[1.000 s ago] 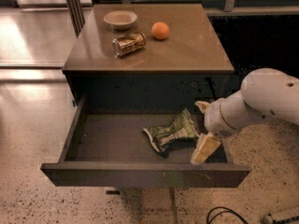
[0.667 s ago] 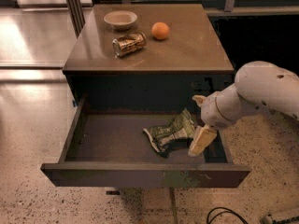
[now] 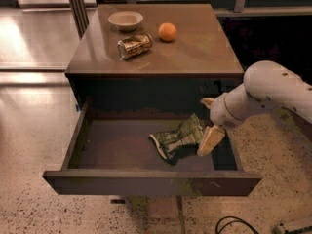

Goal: Pick green jalapeno chip bag from top drawer and place on counter

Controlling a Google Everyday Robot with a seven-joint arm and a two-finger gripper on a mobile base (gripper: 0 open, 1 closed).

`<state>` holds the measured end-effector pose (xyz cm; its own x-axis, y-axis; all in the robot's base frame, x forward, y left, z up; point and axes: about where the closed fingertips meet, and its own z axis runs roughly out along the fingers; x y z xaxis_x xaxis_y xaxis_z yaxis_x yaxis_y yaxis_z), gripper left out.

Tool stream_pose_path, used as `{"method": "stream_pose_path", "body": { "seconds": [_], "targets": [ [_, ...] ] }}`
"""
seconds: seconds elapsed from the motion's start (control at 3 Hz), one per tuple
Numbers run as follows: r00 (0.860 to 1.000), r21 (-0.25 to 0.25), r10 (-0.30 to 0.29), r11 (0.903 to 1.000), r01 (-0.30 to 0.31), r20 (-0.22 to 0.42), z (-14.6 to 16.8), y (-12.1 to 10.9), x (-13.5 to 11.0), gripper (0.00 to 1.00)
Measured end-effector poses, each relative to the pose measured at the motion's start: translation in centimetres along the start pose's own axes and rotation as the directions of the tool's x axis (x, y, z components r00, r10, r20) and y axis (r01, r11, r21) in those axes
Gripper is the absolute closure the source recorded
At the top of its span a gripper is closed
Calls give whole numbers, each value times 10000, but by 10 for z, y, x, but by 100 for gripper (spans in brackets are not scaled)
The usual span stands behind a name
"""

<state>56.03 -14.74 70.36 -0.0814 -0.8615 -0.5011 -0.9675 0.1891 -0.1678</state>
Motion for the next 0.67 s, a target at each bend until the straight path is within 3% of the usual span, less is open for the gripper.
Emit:
{"method": "stream_pose_path", "body": {
  "seconds": [0.67],
  "targets": [
    [9905,-296,120,9995,-81,1367,43,22,31,0]
  ]
}}
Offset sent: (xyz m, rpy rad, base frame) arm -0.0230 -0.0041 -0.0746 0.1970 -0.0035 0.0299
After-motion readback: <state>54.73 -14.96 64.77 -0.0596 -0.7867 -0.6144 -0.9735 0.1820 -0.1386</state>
